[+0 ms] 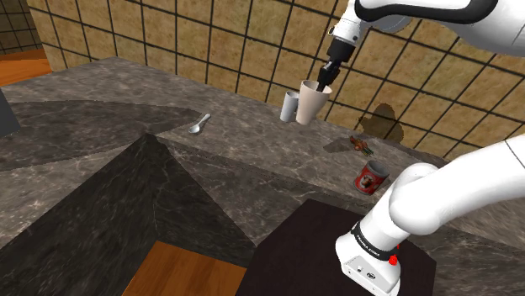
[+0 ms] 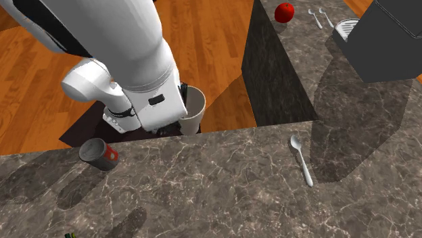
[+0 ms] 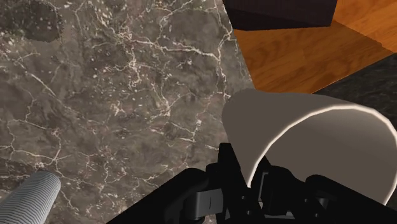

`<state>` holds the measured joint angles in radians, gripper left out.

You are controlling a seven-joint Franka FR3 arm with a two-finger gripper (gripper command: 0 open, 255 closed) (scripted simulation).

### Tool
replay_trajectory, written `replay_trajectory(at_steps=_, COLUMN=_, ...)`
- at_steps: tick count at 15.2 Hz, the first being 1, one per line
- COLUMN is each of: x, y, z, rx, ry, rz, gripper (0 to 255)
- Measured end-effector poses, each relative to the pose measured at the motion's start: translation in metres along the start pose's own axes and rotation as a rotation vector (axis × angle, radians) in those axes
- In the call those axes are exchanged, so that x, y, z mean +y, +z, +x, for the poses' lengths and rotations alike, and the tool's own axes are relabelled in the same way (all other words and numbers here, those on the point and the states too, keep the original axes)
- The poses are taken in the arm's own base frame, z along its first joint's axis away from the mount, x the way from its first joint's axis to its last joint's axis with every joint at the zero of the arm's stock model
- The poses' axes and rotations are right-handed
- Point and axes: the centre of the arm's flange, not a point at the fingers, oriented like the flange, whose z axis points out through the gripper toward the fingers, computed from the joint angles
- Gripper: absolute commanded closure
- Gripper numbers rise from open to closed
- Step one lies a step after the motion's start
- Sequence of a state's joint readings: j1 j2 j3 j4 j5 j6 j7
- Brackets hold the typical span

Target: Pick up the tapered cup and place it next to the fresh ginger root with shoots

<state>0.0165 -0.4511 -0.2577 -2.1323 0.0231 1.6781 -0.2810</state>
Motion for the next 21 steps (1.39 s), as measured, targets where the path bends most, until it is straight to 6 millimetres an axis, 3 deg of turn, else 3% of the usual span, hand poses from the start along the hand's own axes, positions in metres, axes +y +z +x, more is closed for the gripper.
replay_trajectory(at_steps=6, x=0.050, y=-0.004, z=-0.069, rx=0.000, ry=0.000, rz=0.001, gripper=255)
replay_trajectory(at_steps=21, x=0.169, y=-0.026, z=-0.218, rx=0.000, ry=0.000, rz=0.000, gripper=255)
